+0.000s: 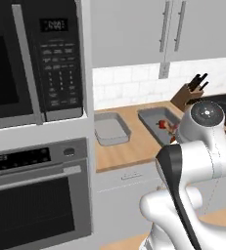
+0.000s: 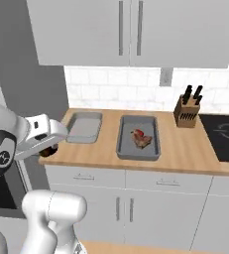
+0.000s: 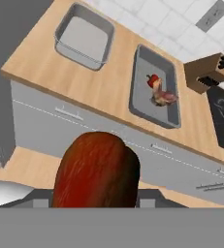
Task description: Place one bell pepper and one steak in each tupperware on the nearby counter, to pack two identical lunches.
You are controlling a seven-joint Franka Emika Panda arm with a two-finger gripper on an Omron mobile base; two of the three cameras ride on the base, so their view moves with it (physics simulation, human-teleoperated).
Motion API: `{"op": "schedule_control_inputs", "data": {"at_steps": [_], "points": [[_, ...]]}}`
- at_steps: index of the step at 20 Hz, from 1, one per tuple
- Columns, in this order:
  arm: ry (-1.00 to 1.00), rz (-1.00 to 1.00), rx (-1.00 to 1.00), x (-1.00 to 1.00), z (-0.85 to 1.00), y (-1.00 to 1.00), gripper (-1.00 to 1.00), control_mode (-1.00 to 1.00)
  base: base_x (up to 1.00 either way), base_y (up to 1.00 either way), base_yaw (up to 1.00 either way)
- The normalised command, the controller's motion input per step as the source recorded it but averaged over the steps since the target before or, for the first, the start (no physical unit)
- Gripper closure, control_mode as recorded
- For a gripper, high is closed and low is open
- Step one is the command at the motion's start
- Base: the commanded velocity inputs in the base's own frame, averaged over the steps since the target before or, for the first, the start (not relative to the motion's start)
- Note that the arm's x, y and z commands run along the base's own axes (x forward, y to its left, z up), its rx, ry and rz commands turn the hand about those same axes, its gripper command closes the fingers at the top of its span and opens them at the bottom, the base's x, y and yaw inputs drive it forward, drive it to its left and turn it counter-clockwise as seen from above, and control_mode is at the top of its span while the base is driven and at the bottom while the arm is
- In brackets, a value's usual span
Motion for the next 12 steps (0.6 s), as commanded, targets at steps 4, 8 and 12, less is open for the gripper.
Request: {"op": "schedule_control_inputs", "data": {"at_steps": [4,8,12], "points": [[0.0,0.0,0.0,0.0,0.0,0.0,1.0,1.0,0.98,-0.99,0.31],[0.0,0.0,0.0,0.0,0.0,0.0,1.0,1.0,0.89,-0.62,0.58],[0.0,0.15,0.02,0.12,-0.2,0.01,1.0,-1.0,0.34,-0.09,0.29]]}}
